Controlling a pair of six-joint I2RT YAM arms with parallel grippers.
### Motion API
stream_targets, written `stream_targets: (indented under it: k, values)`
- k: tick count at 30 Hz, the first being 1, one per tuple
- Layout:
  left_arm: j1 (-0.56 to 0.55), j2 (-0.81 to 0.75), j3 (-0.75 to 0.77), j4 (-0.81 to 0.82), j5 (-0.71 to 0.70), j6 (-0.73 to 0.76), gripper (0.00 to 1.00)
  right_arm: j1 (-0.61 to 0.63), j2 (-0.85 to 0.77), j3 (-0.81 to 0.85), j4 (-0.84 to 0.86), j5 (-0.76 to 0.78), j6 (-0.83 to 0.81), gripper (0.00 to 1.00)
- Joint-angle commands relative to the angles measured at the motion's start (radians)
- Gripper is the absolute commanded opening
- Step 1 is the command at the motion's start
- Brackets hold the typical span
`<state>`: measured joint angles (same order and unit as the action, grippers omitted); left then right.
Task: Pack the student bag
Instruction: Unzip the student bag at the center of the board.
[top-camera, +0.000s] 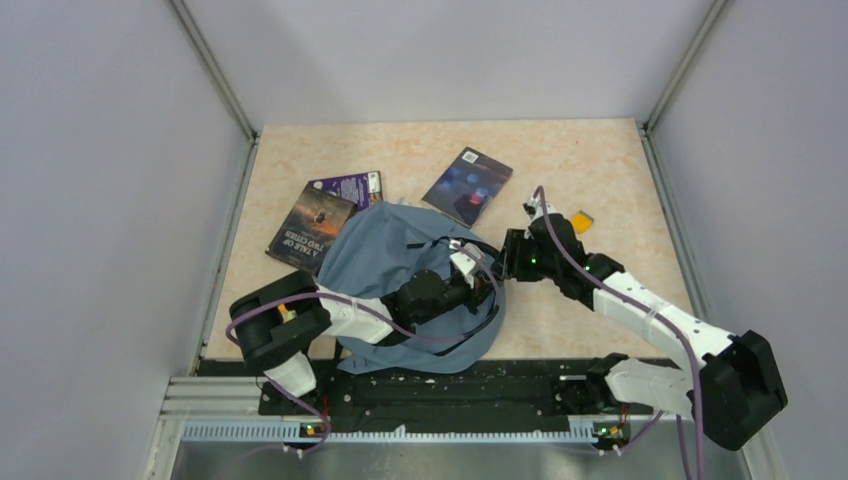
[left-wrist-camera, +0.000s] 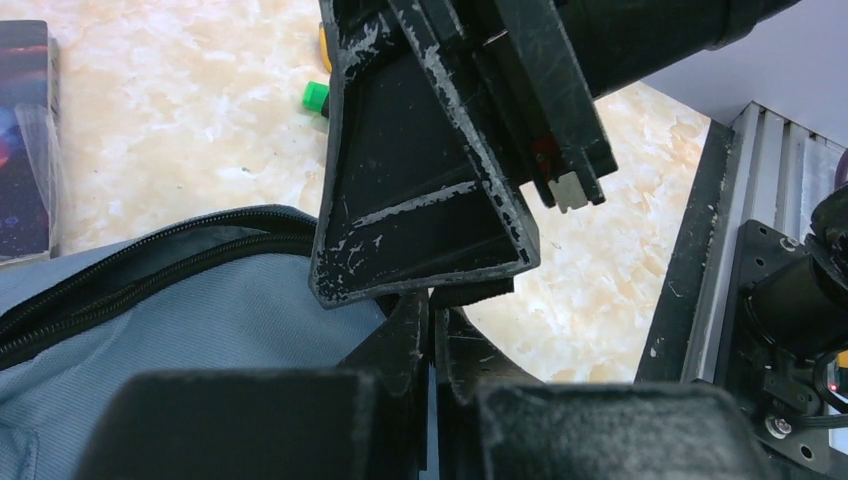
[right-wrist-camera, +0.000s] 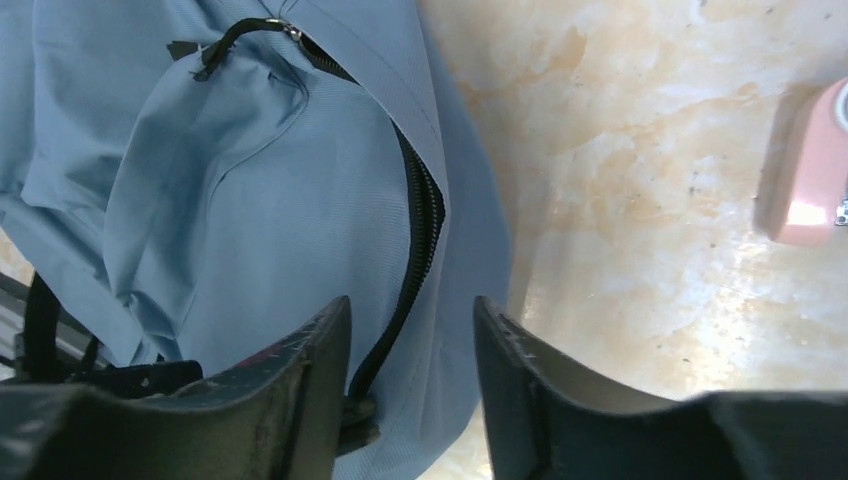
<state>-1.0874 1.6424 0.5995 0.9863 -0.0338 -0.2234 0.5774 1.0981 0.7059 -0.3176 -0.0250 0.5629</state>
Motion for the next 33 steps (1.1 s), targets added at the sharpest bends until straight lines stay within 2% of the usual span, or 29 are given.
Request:
stream_targets:
  k: [1, 7, 11, 12, 33]
  values:
    - [0.000, -0.041, -0.013, 0.058, 0.018, -0.010, 0.00, -0.007, 0.028, -0.006, 0.071, -0.056, 0.011, 0.42]
    - [0.002, -0.052, -0.013, 0.035, 0.007, 0.006, 0.00, -0.008, 0.057, -0.012, 0.094, -0.057, 0.010, 0.24]
    - [0.001, -0.064, -0.011, 0.006, 0.009, 0.020, 0.00, -0.007, 0.071, -0.010, 0.107, -0.049, 0.004, 0.01]
    - [0.001, -0.067, -0.009, -0.001, 0.009, 0.023, 0.00, -0.007, 0.074, -0.007, 0.109, -0.044, -0.001, 0.00]
    - [-0.047, -0.199, -0.034, -0.193, 0.012, 0.013, 0.00, -0.008, 0.126, 0.072, 0.158, 0.178, -0.056, 0.00]
